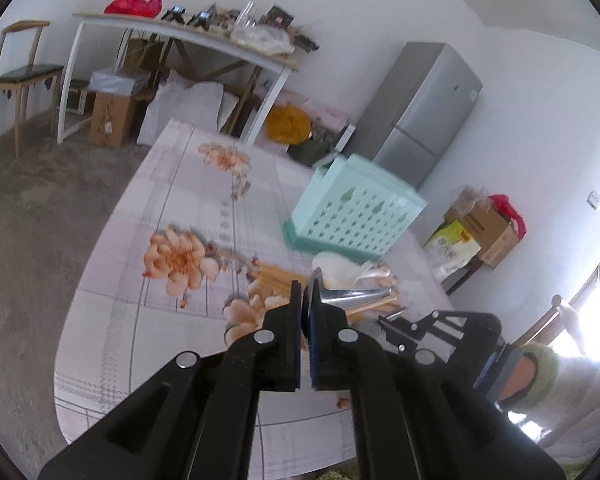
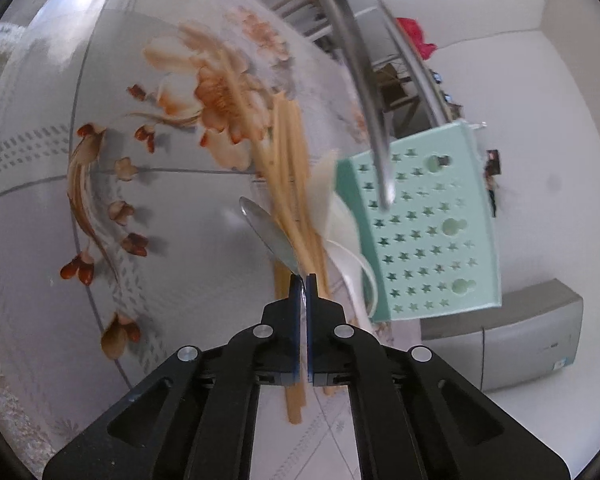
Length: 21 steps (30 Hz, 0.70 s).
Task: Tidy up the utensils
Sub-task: 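Carry the metal spoon with the left gripper over the green holder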
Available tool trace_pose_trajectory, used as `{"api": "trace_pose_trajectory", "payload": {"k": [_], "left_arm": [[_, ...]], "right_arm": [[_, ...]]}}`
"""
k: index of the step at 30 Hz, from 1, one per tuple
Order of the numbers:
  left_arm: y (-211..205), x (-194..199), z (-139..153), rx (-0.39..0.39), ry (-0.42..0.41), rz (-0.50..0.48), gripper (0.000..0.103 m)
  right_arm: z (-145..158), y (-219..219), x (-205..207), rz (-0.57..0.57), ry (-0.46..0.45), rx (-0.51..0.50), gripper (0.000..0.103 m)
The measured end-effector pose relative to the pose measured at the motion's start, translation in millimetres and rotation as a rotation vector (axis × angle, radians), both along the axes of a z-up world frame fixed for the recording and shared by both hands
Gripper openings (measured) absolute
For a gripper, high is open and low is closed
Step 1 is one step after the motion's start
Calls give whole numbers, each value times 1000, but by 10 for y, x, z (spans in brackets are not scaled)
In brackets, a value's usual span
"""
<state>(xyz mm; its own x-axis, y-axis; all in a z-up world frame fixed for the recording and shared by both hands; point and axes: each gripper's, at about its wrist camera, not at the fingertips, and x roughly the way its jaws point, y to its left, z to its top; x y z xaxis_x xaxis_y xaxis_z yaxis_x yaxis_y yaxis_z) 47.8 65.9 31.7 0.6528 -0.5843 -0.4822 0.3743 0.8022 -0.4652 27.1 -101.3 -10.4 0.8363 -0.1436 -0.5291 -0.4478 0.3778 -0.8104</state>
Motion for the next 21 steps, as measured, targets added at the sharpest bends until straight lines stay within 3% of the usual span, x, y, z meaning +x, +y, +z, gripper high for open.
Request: {"api": "trace_pose_trajectory", "payload": {"k": [6, 10, 14, 17, 21], "left_arm": [[74, 7, 387, -82, -88, 9, 2], [43, 142, 656, -78, -158, 31, 2], [-173, 337, 975, 48, -273, 58, 2], [-461, 489, 1176, 202, -370, 62, 2], [-847, 696, 1252, 432, -421, 42, 2]], "right_arm": [[297, -67, -114, -46, -63, 119, 0], [524, -175, -138, -101, -107, 229, 0], [756, -309, -187, -156, -151, 338, 0], [896, -418, -198, -196, -187, 414, 0], [1006, -572, -165, -244, -215, 497, 0]]}}
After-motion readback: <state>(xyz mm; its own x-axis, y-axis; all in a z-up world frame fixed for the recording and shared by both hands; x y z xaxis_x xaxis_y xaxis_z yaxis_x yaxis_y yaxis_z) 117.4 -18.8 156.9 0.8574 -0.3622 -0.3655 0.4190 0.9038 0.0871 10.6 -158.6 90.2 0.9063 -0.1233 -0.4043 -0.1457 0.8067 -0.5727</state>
